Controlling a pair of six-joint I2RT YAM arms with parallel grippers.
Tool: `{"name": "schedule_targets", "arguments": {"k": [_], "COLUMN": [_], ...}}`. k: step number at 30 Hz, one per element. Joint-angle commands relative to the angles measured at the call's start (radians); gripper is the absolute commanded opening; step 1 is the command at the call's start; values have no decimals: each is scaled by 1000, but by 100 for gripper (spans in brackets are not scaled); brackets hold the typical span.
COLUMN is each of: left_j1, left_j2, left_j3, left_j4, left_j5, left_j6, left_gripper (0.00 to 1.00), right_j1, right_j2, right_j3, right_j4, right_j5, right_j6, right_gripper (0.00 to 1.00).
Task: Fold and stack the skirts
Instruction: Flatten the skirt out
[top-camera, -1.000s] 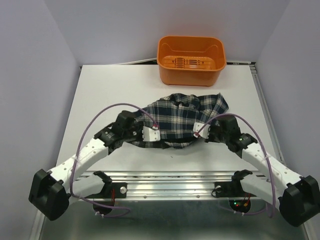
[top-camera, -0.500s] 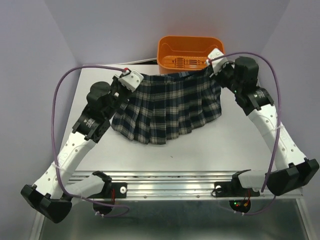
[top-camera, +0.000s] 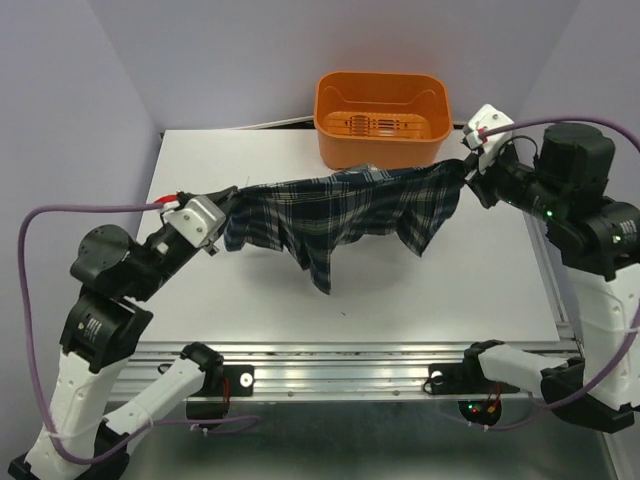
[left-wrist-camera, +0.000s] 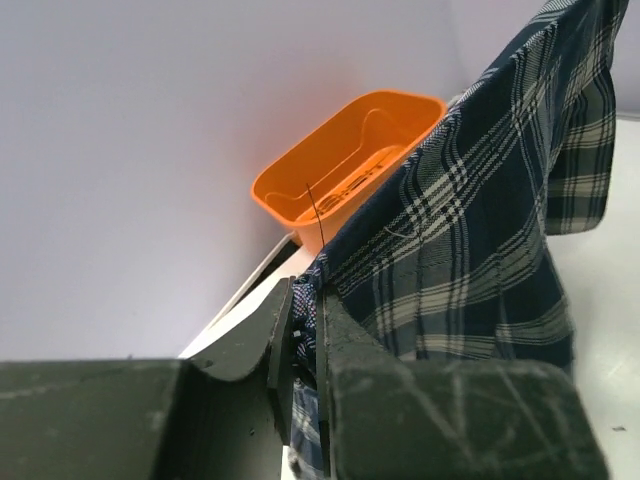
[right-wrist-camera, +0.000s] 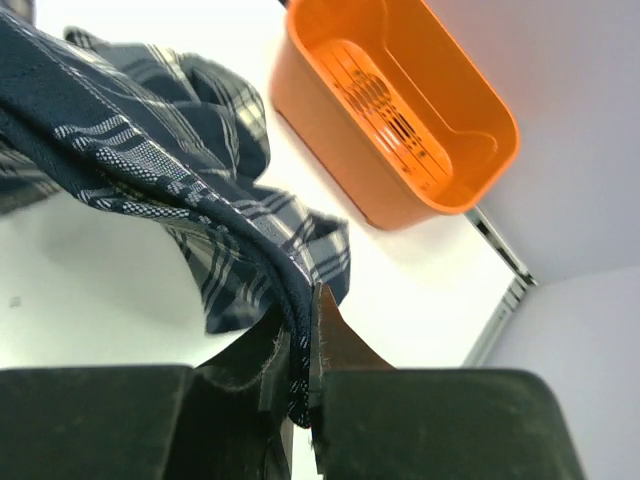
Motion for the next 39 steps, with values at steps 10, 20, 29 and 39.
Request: {"name": "schedule_targets", "arguments": {"k": [10, 20, 29, 39], "left_j1": [69, 182, 213, 213], "left_j2": [234, 645, 565, 752], "left_j3": [110, 91, -82, -122], "left_j4": [-155, -44, -88, -204], "left_j5": [-299, -350, -74, 100], "left_j6": [-54, -141, -63, -2], "left_gripper": [0, 78, 81, 71], "right_j1": [-56, -65, -65, -74], "right_j2": [124, 539, 505, 669], "right_j3": [-238, -130, -340, -420], "right_j4": [84, 204, 3, -63], "right_j5": [317, 365, 100, 20], "right_j6": [-56, 39, 52, 73], "right_gripper": [1, 85, 66, 52]}}
